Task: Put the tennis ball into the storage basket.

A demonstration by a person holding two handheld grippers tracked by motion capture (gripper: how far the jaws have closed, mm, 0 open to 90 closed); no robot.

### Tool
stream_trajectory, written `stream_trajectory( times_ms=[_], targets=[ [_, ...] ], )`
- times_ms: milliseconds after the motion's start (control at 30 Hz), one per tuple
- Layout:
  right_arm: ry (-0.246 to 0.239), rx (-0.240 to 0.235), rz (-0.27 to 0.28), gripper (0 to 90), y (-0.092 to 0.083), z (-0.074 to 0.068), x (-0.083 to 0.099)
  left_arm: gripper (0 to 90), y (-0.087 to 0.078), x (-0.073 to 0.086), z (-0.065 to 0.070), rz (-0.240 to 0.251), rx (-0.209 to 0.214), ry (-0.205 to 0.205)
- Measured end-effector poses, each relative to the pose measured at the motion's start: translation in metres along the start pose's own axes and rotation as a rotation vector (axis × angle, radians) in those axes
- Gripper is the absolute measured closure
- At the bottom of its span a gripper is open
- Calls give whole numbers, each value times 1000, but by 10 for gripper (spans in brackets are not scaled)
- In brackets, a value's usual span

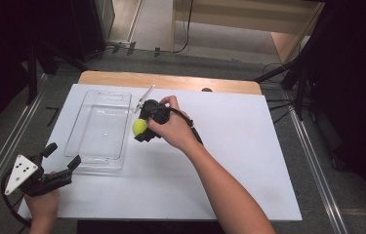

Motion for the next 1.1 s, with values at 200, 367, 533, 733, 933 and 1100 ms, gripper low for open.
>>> stream_trajectory(
  times_ms=[200,367,533,733,933,1100],
  targets=[
    [-13,-23,4,236,4,-6,-9,110,0,0,0,-5,1,0],
    [-31,-17,11,236,5,-10,-17,111,0,0,0,1,3,-1],
    [-45,-28,17,236,9,-16,-27,110,0,0,0,0,6,-1],
    [-65,-40,17,236,15,-23,-36,110,0,0,0,2,8,-2],
    [-87,-54,21,236,20,-28,-45,111,0,0,0,-2,10,-2],
    [-102,-62,27,236,24,-33,-52,110,0,0,0,-2,10,-2]
  ],
)
Point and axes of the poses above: each handheld gripper's, and its own axes: y roughly forward along the jaws, x roughly out of its underside, z roughly to its right, the point moved 7 cm from there along y, roughly forward along the jaws, and after that the axes turned 4 degrees about z, right-handed, at the moved point
